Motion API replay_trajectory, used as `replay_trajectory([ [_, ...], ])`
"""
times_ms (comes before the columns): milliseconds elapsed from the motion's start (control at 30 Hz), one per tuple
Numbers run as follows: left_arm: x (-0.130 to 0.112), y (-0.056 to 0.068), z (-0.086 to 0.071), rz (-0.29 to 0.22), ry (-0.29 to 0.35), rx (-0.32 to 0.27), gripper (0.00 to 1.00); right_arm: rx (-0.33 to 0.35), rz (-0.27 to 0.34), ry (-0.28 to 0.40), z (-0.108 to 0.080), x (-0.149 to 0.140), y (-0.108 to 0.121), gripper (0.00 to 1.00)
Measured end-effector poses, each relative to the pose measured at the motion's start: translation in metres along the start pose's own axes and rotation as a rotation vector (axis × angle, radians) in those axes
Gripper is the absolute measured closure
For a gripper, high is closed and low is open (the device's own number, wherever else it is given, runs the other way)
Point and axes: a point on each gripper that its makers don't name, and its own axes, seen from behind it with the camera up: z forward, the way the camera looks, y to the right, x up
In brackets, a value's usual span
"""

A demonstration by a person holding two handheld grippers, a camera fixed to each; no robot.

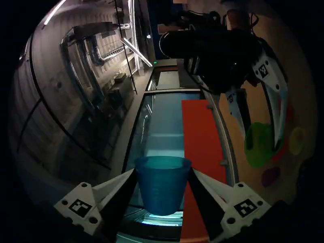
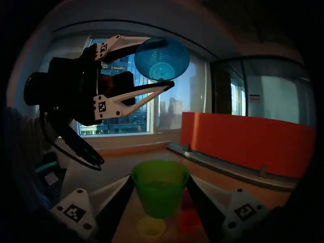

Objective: Pour water

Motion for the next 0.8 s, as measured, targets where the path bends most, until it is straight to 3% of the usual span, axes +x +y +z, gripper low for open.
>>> replay_trajectory([
  [200, 0.000, 0.003, 0.000, -0.095, 0.004, -0.004, 0.15, -0.005, -0.002, 0.005, 0.000, 0.001, 0.001, 0.09],
  [800, -0.013, 0.019, -0.007, -0.678, -0.013, -0.018, 0.15, -0.021, 0.007, 0.024, -0.004, 0.009, 0.004, 0.09],
])
